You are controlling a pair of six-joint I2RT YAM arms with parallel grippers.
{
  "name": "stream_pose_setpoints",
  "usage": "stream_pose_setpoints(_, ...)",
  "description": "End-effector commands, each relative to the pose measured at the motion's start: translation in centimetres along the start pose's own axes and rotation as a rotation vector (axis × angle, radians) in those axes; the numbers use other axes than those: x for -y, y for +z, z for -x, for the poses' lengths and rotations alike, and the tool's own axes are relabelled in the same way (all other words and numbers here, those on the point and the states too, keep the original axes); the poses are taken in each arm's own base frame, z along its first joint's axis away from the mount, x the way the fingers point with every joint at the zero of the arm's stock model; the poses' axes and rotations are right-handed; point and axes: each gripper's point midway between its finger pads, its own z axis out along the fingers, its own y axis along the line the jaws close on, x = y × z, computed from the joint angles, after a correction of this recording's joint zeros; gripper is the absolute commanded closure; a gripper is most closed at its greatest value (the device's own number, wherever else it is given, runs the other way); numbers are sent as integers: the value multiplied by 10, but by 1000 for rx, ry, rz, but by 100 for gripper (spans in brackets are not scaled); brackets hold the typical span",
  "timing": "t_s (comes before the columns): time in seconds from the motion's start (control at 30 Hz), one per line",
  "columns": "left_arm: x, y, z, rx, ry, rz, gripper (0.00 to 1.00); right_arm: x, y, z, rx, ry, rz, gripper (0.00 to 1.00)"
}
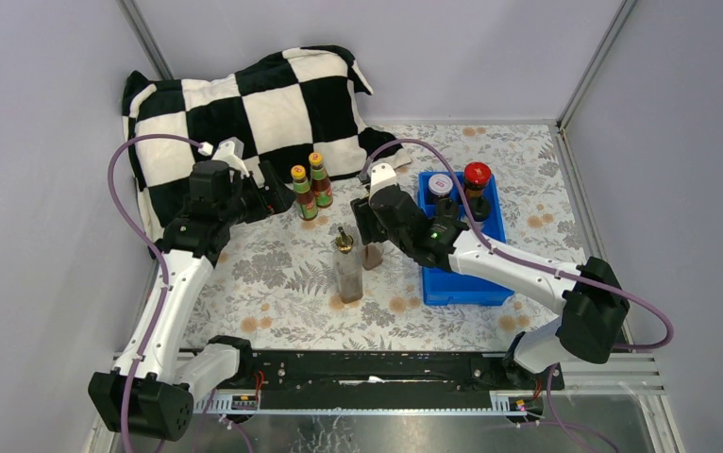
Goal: Organize the condiment bottles
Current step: Pick up the bottle from the center of the board.
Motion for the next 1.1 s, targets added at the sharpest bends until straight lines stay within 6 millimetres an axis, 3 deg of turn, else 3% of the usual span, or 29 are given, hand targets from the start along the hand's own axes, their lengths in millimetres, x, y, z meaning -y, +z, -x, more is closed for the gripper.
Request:
stream_pose_setpoints(0.0, 2, -1, 2, 18, 19, -8, 1, 14, -2, 2, 5, -20, -61, 46)
stream_pose_setpoints(0.43, 2, -1, 2, 17, 16, -8, 1, 21, -18, 42, 94, -57, -88, 46)
stream_pose_setpoints(1.07, 4, 0, 4, 16, 17, -12, 1, 40, -59, 106, 227, 12, -116, 46)
